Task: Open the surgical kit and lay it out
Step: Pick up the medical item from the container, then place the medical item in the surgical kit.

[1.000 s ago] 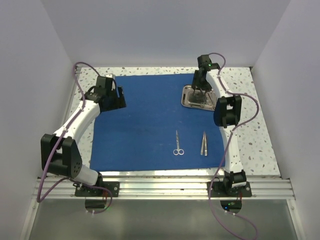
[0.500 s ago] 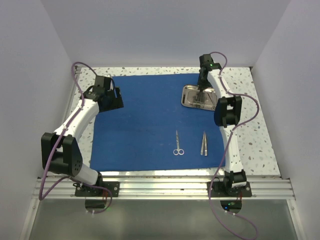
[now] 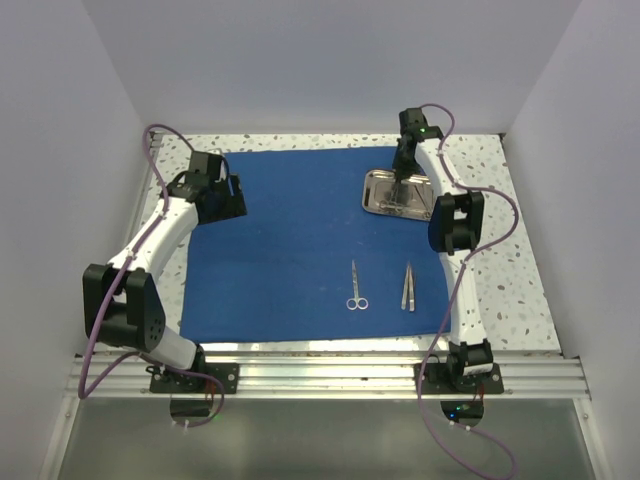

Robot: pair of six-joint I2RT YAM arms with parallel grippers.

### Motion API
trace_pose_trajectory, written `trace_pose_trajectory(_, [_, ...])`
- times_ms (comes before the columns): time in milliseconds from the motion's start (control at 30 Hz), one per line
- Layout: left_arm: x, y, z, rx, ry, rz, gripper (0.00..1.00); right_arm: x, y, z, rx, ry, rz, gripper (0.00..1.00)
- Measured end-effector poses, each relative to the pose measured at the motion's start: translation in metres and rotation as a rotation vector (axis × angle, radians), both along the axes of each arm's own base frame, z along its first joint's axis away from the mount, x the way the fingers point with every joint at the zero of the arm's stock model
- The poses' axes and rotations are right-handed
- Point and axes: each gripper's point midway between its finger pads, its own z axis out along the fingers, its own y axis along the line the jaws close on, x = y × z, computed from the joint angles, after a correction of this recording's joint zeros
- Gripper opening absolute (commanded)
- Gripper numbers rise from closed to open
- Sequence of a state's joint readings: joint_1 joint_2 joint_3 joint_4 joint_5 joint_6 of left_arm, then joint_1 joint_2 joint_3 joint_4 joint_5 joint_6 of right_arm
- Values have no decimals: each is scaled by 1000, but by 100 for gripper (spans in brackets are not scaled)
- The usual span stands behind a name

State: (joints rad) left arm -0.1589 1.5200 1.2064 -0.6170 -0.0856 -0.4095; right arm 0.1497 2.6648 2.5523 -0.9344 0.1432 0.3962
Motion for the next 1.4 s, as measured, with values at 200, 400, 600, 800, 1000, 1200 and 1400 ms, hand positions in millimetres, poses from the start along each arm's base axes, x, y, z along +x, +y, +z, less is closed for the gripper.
trace_pose_trajectory(200, [-4, -2, 4, -11, -13, -9, 74, -7, 21, 8, 79, 7, 19, 0])
trace_pose_trajectory(400, [-8, -7, 10, -44, -44, -29, 75, -49, 54, 54, 138, 14, 80, 0])
trace_pose_trajectory(600, [-12, -14, 9, -81, -58, -57, 74, -120, 93, 113, 169, -27, 184, 0])
trace_pose_trajectory(800, [-19, -19, 11, -109, -74, -78, 75, -204, 123, 90, 178, 57, 279, 0])
trace_pose_trajectory(1000, [-22, -21, 19, -126, -100, -91, 75, -282, 124, 13, 148, 274, 311, 1])
trace_pose_trajectory(1200, [-24, -22, 21, -132, -105, -96, 75, -290, 132, 9, 168, 290, 305, 94])
trace_pose_trajectory(1400, [-24, -22, 24, -133, -114, -97, 75, -245, 140, 60, 153, 148, 310, 94])
